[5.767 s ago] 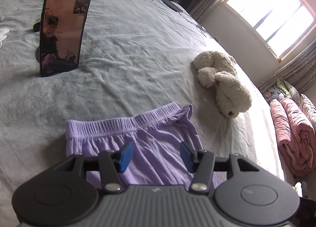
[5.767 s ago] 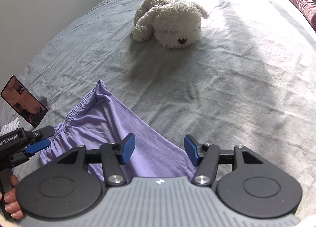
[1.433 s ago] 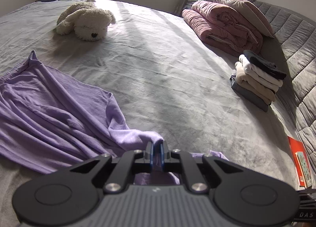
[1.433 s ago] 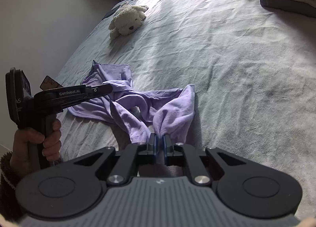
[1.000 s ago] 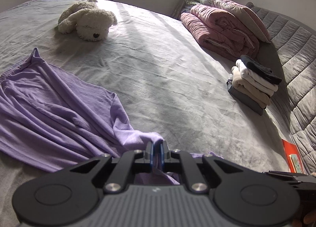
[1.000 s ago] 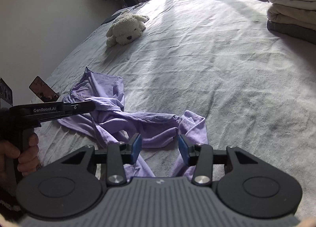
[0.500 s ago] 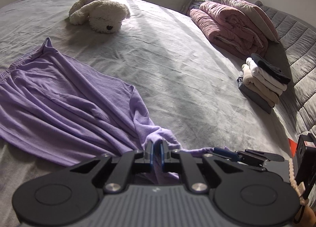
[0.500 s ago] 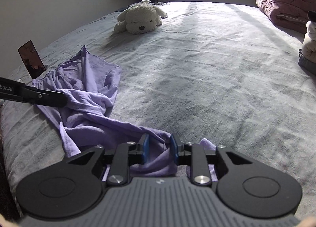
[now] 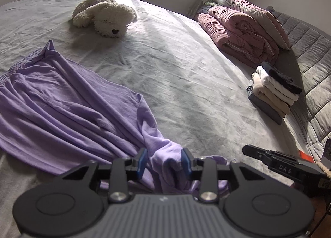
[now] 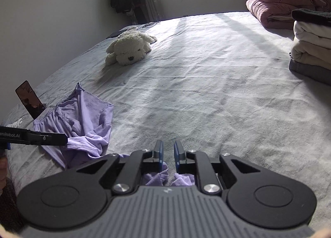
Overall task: Fold clothes
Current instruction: 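Pull the pant legs straight with both grippers, spreading them apart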
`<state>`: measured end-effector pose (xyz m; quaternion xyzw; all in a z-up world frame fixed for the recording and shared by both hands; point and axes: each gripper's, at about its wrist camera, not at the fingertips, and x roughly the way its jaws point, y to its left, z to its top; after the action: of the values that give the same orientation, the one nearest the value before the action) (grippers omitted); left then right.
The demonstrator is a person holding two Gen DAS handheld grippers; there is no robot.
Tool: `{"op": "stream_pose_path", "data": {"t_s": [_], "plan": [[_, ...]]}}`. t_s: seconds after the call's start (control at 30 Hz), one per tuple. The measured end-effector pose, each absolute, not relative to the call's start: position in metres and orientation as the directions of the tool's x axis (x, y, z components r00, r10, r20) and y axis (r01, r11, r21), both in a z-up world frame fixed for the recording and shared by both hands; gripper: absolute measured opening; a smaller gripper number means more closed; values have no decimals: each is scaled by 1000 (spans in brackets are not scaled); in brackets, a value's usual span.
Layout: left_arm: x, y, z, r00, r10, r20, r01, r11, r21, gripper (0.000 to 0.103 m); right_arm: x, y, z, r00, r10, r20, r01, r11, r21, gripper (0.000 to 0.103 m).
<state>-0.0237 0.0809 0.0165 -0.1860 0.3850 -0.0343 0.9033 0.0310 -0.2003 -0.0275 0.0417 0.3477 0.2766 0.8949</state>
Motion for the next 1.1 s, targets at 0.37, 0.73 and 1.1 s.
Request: {"op": "stream_pose_path", "data": {"t_s": [0.37,0.73,1.1], "plan": [[-14,68,1,665,-182,-725,-90,943,-319,19,16,-156,-65,594,479,-646,-585,809,61,11],[-20,74,32,724,-165,-670,-111,930,-349,8,0,-198,-3,779,381,-498,-442,897,-5,4],[-15,61,19,694,-184,-696,-101,932,-347,16,7,-244,19,855,260,-448,-288,958,5,4]]}}
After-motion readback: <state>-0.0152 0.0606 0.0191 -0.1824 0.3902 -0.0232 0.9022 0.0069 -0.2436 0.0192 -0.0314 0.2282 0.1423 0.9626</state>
